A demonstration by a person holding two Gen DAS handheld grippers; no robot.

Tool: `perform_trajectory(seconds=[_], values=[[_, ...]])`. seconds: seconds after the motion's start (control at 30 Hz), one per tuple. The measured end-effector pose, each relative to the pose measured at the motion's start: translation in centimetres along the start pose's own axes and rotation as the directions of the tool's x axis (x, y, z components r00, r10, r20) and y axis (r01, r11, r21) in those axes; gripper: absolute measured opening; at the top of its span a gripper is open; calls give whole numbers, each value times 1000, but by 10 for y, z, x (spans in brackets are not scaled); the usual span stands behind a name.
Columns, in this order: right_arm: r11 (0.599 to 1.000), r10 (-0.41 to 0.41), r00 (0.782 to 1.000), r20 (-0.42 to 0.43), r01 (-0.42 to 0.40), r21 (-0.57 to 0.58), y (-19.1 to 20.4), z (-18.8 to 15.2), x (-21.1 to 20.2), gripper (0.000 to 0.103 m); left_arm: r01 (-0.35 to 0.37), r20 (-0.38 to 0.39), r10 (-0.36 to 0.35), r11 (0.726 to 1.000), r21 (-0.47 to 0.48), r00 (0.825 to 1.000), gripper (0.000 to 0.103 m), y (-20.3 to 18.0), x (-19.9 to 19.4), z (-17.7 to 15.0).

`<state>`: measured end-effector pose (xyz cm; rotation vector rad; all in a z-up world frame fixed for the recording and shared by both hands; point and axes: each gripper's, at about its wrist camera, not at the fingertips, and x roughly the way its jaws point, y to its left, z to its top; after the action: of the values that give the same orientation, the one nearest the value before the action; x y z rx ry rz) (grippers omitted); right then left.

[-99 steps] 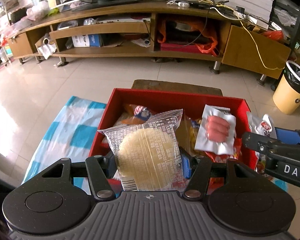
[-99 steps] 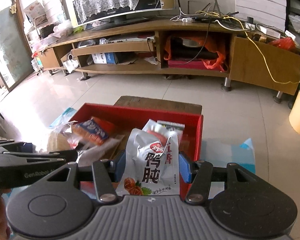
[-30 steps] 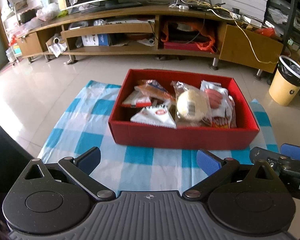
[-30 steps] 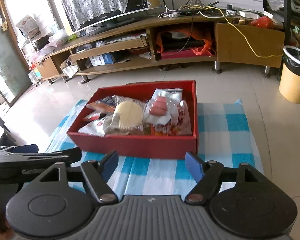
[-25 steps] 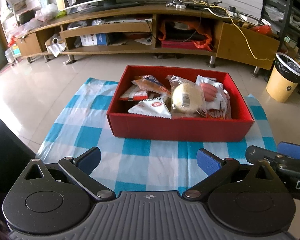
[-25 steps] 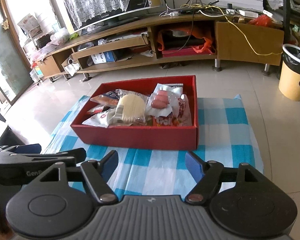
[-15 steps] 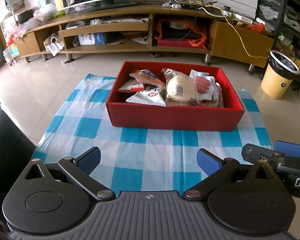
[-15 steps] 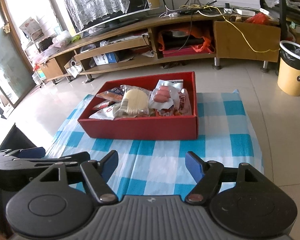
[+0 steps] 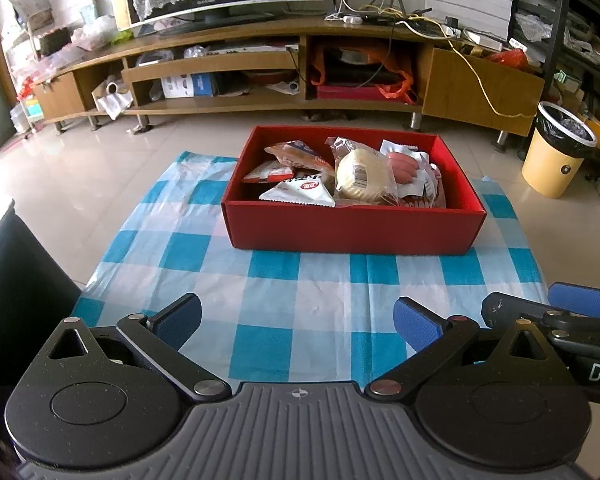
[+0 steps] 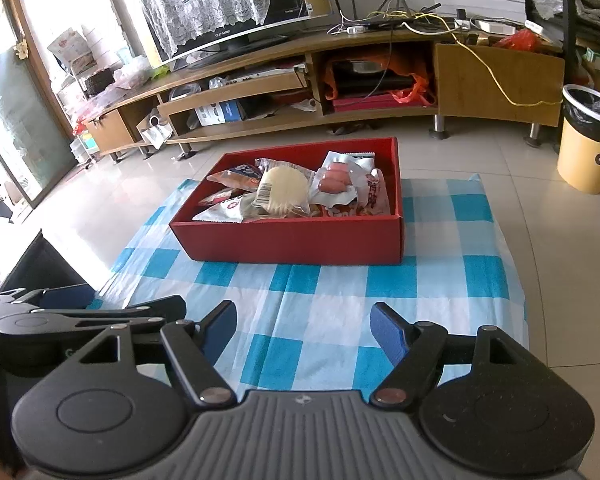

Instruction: Organize snacks

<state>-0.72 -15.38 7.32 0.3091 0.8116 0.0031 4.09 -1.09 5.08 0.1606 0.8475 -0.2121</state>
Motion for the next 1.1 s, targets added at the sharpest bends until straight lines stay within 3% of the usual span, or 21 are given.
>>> perform_trajectory(seconds=[1.1], values=[[1000,-20,1000,-12,20,13,-6,-3,1,70,-34,81,31,999,39,996,103,-4,-13,-3]])
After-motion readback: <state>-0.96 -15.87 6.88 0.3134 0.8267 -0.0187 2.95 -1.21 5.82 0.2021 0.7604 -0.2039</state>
